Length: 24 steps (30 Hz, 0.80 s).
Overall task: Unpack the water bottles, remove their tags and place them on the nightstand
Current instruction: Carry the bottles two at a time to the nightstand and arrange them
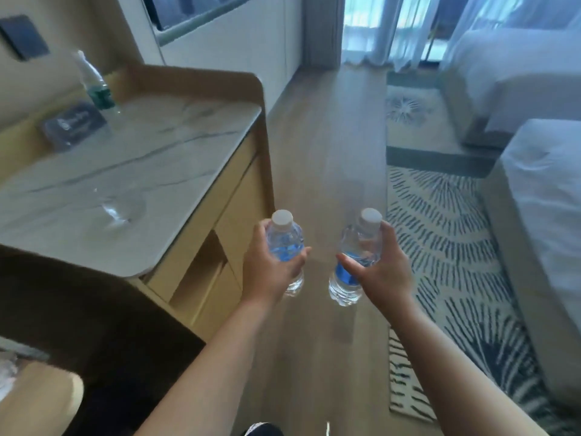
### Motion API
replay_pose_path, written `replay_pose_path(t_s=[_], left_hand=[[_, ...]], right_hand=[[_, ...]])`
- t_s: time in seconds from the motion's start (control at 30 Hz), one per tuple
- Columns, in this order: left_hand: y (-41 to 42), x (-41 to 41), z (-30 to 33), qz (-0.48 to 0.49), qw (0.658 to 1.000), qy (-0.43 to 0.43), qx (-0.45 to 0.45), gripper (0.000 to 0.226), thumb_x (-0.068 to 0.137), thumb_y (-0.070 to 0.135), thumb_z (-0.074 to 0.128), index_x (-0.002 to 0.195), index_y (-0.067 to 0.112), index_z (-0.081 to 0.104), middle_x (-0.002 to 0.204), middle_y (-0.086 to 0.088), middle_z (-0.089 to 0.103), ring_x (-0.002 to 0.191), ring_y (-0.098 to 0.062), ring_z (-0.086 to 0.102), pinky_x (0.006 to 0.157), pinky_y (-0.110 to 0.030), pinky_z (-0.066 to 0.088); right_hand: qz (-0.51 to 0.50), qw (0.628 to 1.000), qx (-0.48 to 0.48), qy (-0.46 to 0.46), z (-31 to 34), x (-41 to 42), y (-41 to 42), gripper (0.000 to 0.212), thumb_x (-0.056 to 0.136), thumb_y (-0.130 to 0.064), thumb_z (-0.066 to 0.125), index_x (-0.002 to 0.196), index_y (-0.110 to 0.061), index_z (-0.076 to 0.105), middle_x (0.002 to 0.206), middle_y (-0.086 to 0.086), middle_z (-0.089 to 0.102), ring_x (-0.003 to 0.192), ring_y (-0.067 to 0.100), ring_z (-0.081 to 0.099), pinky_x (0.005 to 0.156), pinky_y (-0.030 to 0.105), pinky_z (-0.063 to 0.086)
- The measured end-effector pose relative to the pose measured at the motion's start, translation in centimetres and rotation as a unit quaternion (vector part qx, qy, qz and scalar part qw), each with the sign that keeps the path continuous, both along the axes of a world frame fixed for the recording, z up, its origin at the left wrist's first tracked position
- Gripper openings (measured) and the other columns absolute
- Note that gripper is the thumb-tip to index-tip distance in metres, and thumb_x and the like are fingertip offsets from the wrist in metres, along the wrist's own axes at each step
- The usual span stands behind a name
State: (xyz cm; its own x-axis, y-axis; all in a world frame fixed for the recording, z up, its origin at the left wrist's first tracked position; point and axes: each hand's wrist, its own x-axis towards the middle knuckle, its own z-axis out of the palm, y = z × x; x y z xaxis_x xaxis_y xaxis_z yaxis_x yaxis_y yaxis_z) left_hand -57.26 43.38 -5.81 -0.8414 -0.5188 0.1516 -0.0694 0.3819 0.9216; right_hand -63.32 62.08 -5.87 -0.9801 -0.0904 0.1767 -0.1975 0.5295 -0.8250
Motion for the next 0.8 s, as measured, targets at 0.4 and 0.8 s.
replay_pose_path(t_s=[0.4, 0.8], left_hand=[[2.0, -21.5, -1.3, -0.125, 0.992, -0.013, -0.004, 0.066, 0.064, 0.046, 0.085, 0.115, 0.038, 0.044, 0.106, 0.018, 0.062, 0.092, 0.004, 0.062, 0.08, -0.024, 0.053], [0.0, -45.6, 1.0, -0.252, 0.967, 0.003, -0.036, 0.064, 0.069, 0.039, 0.084, 0.118, 0.034, 0.042, 0.109, 0.009, 0.059, 0.093, -0.012, 0.061, 0.085, -0.031, 0.053]], right_hand=[[-0.137, 0.99, 0.011, 0.0, -1.5, -15.5, 3.6, 0.075, 0.063, -0.046, 0.083, 0.124, -0.031, 0.042, 0.104, -0.007, 0.066, 0.09, 0.015, 0.064, 0.072, 0.027, 0.045], [-0.245, 0.969, 0.01, 0.032, 0.6, -35.4, 1.4, 0.076, 0.066, -0.043, 0.083, 0.126, -0.027, 0.04, 0.114, -0.001, 0.061, 0.094, 0.016, 0.058, 0.077, 0.026, 0.041]])
